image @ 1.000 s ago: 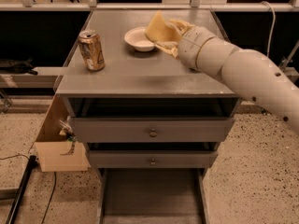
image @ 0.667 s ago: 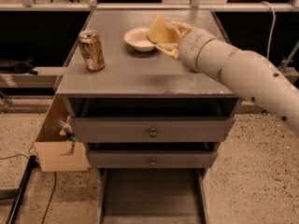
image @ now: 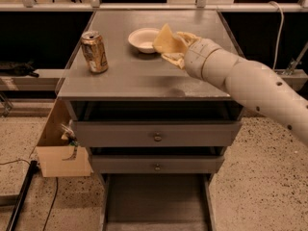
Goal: Pick sponge from bottom drawer and place on counter
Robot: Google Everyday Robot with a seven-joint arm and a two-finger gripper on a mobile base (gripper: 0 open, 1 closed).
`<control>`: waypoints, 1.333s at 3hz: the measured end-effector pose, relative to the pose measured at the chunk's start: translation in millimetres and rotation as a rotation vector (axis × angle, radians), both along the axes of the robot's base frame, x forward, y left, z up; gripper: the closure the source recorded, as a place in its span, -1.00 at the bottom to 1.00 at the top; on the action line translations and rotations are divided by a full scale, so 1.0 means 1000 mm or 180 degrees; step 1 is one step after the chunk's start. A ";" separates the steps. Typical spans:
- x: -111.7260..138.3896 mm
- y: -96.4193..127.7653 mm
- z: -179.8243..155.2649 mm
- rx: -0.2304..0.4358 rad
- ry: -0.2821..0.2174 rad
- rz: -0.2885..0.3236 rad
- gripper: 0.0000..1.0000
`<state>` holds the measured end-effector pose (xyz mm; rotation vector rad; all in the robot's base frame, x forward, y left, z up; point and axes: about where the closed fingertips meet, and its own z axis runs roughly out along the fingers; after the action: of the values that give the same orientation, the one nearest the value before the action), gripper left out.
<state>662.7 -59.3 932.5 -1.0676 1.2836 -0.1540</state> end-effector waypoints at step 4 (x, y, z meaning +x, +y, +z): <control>-0.004 -0.006 -0.033 -0.0024 0.0203 -0.0068 0.03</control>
Offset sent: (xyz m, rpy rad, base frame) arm -0.0057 -0.0121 -0.0461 -0.0110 0.0893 -0.0344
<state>659.1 -65.5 899.6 -1.0728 1.3531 -0.1420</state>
